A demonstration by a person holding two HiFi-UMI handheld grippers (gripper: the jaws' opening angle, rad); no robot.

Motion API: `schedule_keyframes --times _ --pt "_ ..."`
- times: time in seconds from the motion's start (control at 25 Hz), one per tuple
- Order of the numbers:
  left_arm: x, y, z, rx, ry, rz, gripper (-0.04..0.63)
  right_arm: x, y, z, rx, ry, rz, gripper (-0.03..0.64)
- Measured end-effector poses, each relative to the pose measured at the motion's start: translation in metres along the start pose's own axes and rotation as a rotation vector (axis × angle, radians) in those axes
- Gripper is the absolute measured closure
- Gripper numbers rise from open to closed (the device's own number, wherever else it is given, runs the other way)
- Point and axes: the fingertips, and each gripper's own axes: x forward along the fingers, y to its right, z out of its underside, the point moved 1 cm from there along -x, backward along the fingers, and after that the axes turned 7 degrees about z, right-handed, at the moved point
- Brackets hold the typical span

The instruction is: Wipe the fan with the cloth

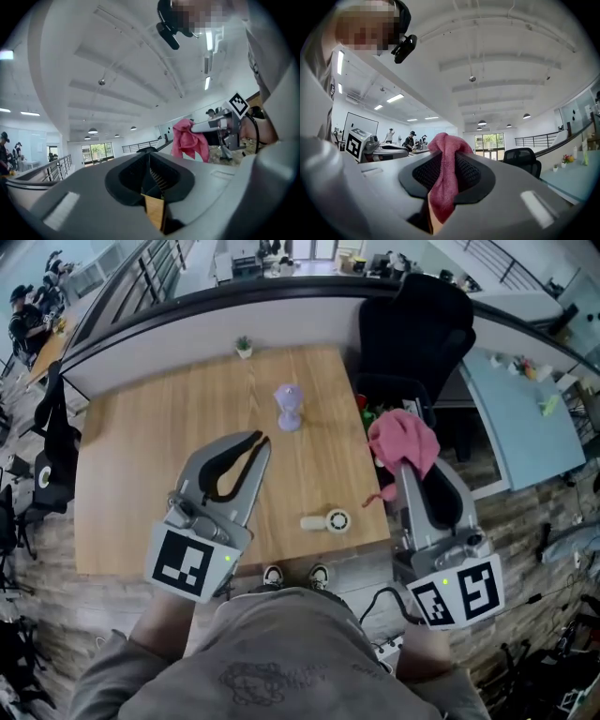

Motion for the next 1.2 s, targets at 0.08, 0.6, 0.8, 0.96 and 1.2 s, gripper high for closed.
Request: schedule_keyframes --times 0.08,0.6,0.8,0.96,1.2 --pt "-0.003 0.003 -0.004 0.014 0.0 0.003 0.578 -0.005 -0.002 -0.007 -0.007 0.024 0.002 0.532" --pt "-0.001 0.035 0.035 -0.041 -0.112 0.077 0.594 -0.018 -0.002 0.041 0.016 -0.103 -0.006 0.532" --pt "0.005 0.045 0.048 -0.066 -0.113 0.091 0.594 -0.022 -0.005 0.074 0.062 -0.189 -0.014 0.532" --pt "0.006 0.049 0.048 -0.073 -0.105 0.094 0.594 -0.024 -0.005 0.08 0.075 -0.2 -0.011 0.532" --pt "0.006 0.048 0.046 -0.061 -0.108 0.093 0.594 -0.024 -0.008 0.078 0.054 -0.195 -0.018 0.532"
